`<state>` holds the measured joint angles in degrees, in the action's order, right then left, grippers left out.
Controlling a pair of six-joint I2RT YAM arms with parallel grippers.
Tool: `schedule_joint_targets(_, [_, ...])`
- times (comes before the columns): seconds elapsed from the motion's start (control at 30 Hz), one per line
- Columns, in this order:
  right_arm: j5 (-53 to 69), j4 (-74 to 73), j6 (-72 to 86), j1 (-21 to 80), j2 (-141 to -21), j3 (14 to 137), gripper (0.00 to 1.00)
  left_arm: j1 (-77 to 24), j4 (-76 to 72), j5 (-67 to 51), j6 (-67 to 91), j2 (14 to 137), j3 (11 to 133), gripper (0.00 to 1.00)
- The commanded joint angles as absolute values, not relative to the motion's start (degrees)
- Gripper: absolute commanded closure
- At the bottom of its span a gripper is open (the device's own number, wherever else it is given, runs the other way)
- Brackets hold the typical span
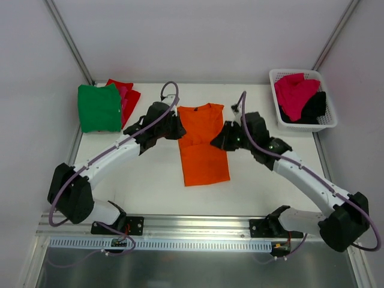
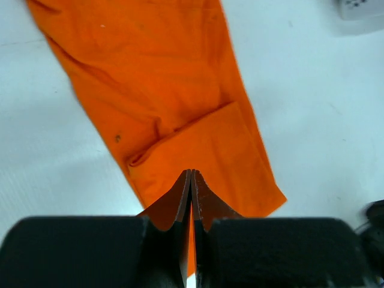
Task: Fold and stack the t-shirts
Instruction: Fold the tshirt
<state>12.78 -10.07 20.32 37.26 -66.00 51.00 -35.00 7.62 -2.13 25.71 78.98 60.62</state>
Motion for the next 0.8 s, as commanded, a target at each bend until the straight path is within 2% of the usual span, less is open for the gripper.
schedule_joint_targets(0.0, [14.1, -22.0, 12.0, 31.2, -76.1, 62.4, 0.99, -30.2, 8.6, -7.3, 24.5, 85.9, 64.2, 1.00])
schedule_joint_targets(0.1, [16.0, -24.5, 9.8, 27.0, -85.8, 71.5, 0.99, -25.6, 7.5, -11.8, 25.3, 92.2, 68.0, 1.00])
schedule_joint_targets(0.2, [17.1, -25.7, 8.0, 23.7, -91.9, 79.2, 1.00, -21.6, 4.5, -15.4, 26.1, 97.4, 70.7, 0.71])
schedule_joint_targets(0.23, [17.4, -26.4, 7.5, 21.6, -96.0, 81.3, 0.97, -20.5, 3.5, -17.4, 27.1, 99.7, 71.8, 0.55])
schedule_joint_targets(0.27, [18.3, -26.8, 6.9, 20.8, -98.0, 83.1, 0.83, -19.5, 3.1, -18.4, 27.3, 100.8, 72.4, 0.50])
schedule_joint_targets(0.33, [20.1, -27.0, 6.1, 17.9, -103.1, 88.3, 0.45, -17.4, 1.1, -19.5, 27.4, 102.6, 73.3, 0.45])
schedule_joint_targets(0.43, [24.9, -28.9, 3.7, 14.8, -110.5, 96.9, 0.08, -14.8, -1.9, -22.6, 26.8, 105.8, 75.0, 0.37])
schedule_joint_targets(0.47, [26.0, -30.4, 3.4, 14.1, -112.7, 99.6, 0.01, -13.8, -3.2, -24.2, 27.9, 106.7, 75.6, 0.34])
schedule_joint_targets(0.63, [35.7, -32.3, 5.4, 8.3, -124.8, 115.6, 0.00, -6.7, -12.2, -39.5, 34.9, 116.7, 79.6, 0.32])
schedule_joint_targets(0.77, [41.5, -31.6, 9.5, 5.2, -133.1, 122.6, 0.01, -5.4, -16.1, -44.7, 39.7, 123.8, 85.5, 0.32])
